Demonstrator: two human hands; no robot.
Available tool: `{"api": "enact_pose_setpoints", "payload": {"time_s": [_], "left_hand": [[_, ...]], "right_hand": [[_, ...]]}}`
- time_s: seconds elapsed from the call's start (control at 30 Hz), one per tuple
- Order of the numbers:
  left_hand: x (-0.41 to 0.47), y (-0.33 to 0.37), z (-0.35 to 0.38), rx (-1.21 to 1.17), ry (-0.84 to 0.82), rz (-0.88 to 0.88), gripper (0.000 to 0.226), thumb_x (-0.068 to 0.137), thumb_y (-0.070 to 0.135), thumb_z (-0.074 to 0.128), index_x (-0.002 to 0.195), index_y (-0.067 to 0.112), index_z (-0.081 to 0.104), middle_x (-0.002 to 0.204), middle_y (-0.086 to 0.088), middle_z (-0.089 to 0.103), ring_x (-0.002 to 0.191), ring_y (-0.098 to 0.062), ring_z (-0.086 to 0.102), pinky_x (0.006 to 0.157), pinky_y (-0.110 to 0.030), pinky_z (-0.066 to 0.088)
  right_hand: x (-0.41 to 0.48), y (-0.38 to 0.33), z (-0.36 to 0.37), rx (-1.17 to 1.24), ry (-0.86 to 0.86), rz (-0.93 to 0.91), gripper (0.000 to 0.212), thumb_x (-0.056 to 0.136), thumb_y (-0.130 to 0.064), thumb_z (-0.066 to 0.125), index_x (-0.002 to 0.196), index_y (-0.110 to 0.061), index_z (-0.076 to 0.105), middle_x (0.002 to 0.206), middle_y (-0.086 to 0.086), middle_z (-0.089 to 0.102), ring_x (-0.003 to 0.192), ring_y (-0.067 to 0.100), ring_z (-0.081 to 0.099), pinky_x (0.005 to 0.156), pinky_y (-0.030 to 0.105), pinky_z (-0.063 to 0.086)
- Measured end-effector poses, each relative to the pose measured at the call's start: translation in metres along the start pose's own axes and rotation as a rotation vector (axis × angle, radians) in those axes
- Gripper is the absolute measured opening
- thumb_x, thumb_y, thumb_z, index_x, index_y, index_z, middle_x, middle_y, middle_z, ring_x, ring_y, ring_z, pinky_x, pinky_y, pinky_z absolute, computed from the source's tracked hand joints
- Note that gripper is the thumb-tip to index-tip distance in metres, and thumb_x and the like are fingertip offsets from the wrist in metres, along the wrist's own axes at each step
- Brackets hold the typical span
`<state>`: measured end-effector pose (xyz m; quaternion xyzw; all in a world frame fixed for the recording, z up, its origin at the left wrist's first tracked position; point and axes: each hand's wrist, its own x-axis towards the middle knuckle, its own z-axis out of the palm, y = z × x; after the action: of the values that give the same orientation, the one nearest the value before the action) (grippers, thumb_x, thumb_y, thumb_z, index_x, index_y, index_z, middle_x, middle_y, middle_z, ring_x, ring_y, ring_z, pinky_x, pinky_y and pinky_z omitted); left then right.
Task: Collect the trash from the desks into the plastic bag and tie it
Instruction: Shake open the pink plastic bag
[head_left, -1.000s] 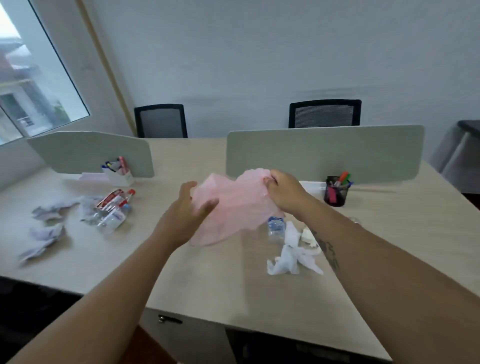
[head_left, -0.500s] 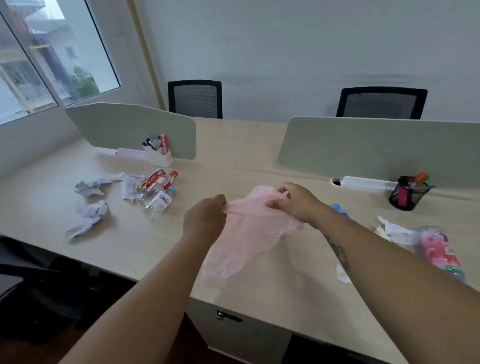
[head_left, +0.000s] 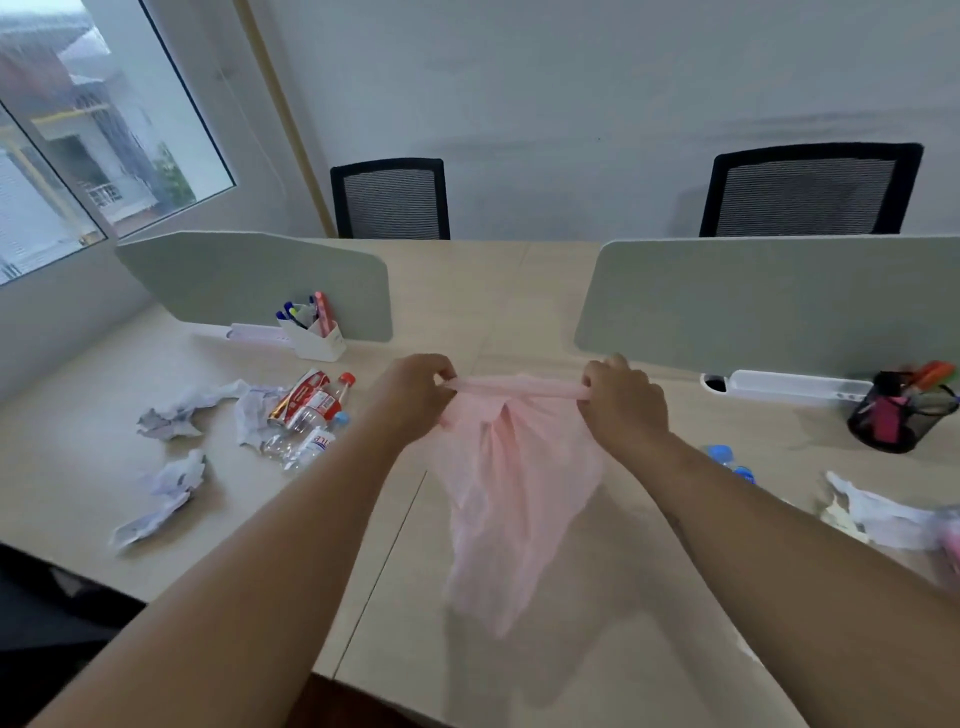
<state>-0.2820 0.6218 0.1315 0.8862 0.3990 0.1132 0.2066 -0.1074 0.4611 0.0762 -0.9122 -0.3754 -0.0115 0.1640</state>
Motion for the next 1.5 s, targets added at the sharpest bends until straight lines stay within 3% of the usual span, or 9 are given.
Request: {"api": "enact_pose_setpoints", "payload": {"time_s": [0.2,0.37,0.53,0.63,0.7,0.87,1.03,1.27,1.5], "left_hand": [[0.014,-0.001,-0.003,0.378,-0.045,0.088,0.076,0.071,0.065,0.070,0.134,0.030,0.047,0.137,0.003,0.047,0.126,-0.027,0.040,0.101,-0.046,0.031],[0.038,0.009,0.015,0.209,0.211,0.166,0.017,0.093,0.035,0.051,0.099,0.024,0.062,0.102,-0.003,0.068,0.096,-0.031,0.059,0.073,-0.035,0.038],[0.087,-0.041,-0.030,0.082,0.424,0.046,0.033,0.090,0.030,0.057,0.119,0.015,0.054,0.116,-0.014,0.061,0.097,-0.033,0.053,0.080,-0.041,0.042],[0.098,-0.027,-0.022,0.312,0.395,0.448,0.069,0.071,0.046,0.071,0.130,0.019,0.046,0.126,-0.009,0.052,0.112,-0.034,0.047,0.093,-0.046,0.038],[0.110,-0.019,-0.017,0.385,0.401,0.607,0.035,0.078,0.030,0.067,0.111,0.020,0.059,0.108,-0.007,0.063,0.098,-0.033,0.056,0.085,-0.044,0.043],[0.166,-0.067,-0.065,0.178,0.239,0.217,0.012,0.096,0.013,0.039,0.098,0.013,0.052,0.087,-0.014,0.062,0.072,-0.030,0.054,0.065,-0.035,0.046],[0.155,-0.071,-0.059,0.000,0.128,0.525,0.023,0.096,0.042,0.047,0.109,0.023,0.045,0.082,-0.006,0.060,0.072,-0.030,0.057,0.066,-0.038,0.049],[0.134,-0.065,0.001,0.016,-0.061,0.585,0.032,0.097,0.046,0.032,0.101,0.025,0.055,0.090,-0.014,0.067,0.084,-0.038,0.063,0.073,-0.039,0.051],[0.107,-0.011,0.070,-0.099,-0.170,0.509,0.036,0.101,0.038,0.034,0.084,0.013,0.055,0.086,-0.014,0.062,0.091,-0.038,0.060,0.076,-0.040,0.045]], "right_hand": [[0.032,-0.019,-0.008,0.206,0.037,-0.014,0.010,0.085,-0.020,0.046,0.085,-0.015,0.054,0.096,0.008,0.052,0.085,0.033,0.057,0.068,0.035,0.041],[0.045,-0.024,-0.014,-0.050,0.122,0.016,0.013,0.087,-0.017,0.048,0.094,-0.016,0.059,0.102,0.008,0.054,0.092,0.034,0.058,0.072,0.036,0.036],[0.050,-0.012,-0.023,-0.005,0.059,0.308,0.019,0.088,-0.013,0.048,0.102,-0.013,0.061,0.111,0.012,0.053,0.102,0.036,0.056,0.077,0.036,0.040],[0.062,-0.055,-0.027,0.126,0.109,0.134,0.011,0.082,-0.016,0.049,0.085,-0.020,0.059,0.102,0.006,0.057,0.094,0.032,0.056,0.067,0.033,0.038],[0.066,-0.067,-0.025,0.065,0.127,0.099,0.009,0.082,-0.017,0.050,0.082,-0.022,0.057,0.099,0.004,0.057,0.092,0.029,0.057,0.065,0.032,0.037],[0.045,-0.026,-0.022,-0.205,0.136,0.645,0.022,0.090,-0.018,0.049,0.108,-0.013,0.061,0.113,0.012,0.058,0.104,0.035,0.060,0.081,0.038,0.047],[0.049,-0.063,-0.010,0.021,0.527,0.433,0.010,0.088,-0.018,0.045,0.090,-0.012,0.053,0.090,0.009,0.055,0.079,0.032,0.051,0.064,0.037,0.040],[-0.014,-0.006,0.067,0.208,0.062,0.752,0.006,0.090,-0.016,0.048,0.093,-0.015,0.053,0.113,0.019,0.063,0.107,0.035,0.059,0.087,0.038,0.049],[-0.060,0.040,0.062,0.352,-0.168,0.814,0.130,0.049,-0.079,0.070,0.153,-0.038,0.003,0.160,0.003,0.016,0.146,0.028,0.015,0.116,0.047,0.023]]}}
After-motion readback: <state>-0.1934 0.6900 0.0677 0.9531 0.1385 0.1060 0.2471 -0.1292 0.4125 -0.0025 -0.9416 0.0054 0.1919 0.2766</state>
